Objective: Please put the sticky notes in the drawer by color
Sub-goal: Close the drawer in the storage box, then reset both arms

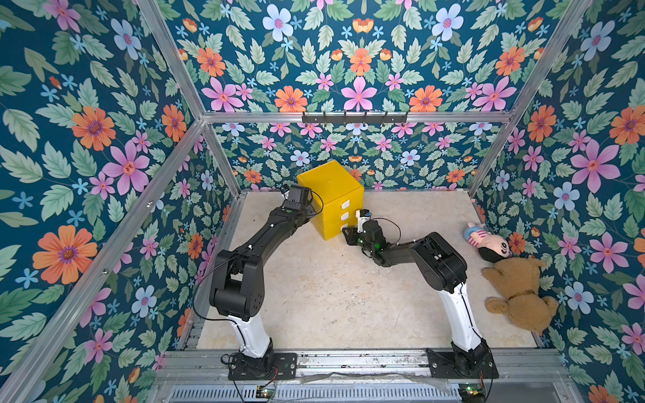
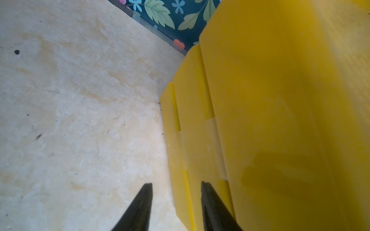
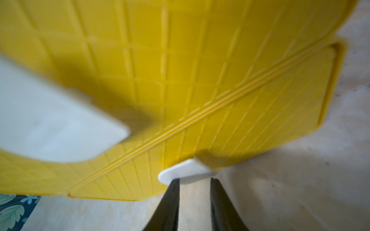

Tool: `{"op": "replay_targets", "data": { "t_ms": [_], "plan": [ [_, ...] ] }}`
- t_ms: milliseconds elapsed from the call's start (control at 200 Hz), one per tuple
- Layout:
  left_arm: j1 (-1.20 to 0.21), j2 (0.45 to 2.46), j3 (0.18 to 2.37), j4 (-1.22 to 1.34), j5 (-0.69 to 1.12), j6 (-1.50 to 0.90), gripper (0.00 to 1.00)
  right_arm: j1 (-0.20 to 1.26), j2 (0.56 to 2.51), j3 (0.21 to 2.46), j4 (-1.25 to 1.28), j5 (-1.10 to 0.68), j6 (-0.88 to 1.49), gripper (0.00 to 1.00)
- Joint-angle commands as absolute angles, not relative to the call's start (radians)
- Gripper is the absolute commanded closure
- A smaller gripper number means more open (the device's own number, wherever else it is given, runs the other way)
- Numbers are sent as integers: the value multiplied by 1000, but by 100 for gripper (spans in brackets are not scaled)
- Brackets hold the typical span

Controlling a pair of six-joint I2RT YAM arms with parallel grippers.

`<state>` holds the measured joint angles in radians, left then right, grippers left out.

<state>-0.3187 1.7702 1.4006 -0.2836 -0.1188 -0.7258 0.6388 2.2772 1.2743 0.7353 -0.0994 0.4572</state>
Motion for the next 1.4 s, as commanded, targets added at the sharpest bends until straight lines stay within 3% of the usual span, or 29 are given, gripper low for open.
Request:
{"op": "replay_targets", "data": {
  "t_ms": [0, 65, 220, 270, 340, 455, 700, 855, 1020, 1115, 1270, 1395],
  "plan": [
    [-317, 1751, 1394, -263, -127, -712, 50, 641, 2264, 1268, 776, -114, 493, 67],
    [-318, 1727, 1373, -254, -142, -695, 42, 641, 2224, 1216, 807, -108, 494, 65],
    [-321, 1579, 1193, -114, -168, -580, 1, 641, 2062, 999, 897, -83, 490, 50],
    [-324, 1509, 1104, -46, -185, -516, 0, 641, 1995, 910, 927, -65, 488, 43],
    [-328, 1391, 959, 61, -228, -425, 0, 641, 1892, 783, 953, -36, 470, 25],
    [-327, 1223, 722, 237, -321, -294, 0, 638, 1699, 608, 935, 36, 434, 11],
    [-312, 1077, 330, 694, -322, 85, 1, 608, 1189, 397, 683, 345, 300, 1],
    [-234, 1143, 238, 883, -228, 188, 1, 441, 978, 279, 694, 422, 140, 1],
    [-159, 1287, 185, 1118, -176, 195, 1, 251, 986, 210, 780, 446, 65, 1],
    [-134, 1353, 196, 1123, -137, 146, 1, 174, 1043, 181, 883, 445, 25, 1],
    [-124, 1517, 174, 1368, -111, 114, 1, 34, 1204, 149, 1091, 340, 59, 1],
    [-95, 1524, 203, 1311, -113, 76, 1, -19, 1349, 148, 1218, 222, 93, 1]
  ]
}}
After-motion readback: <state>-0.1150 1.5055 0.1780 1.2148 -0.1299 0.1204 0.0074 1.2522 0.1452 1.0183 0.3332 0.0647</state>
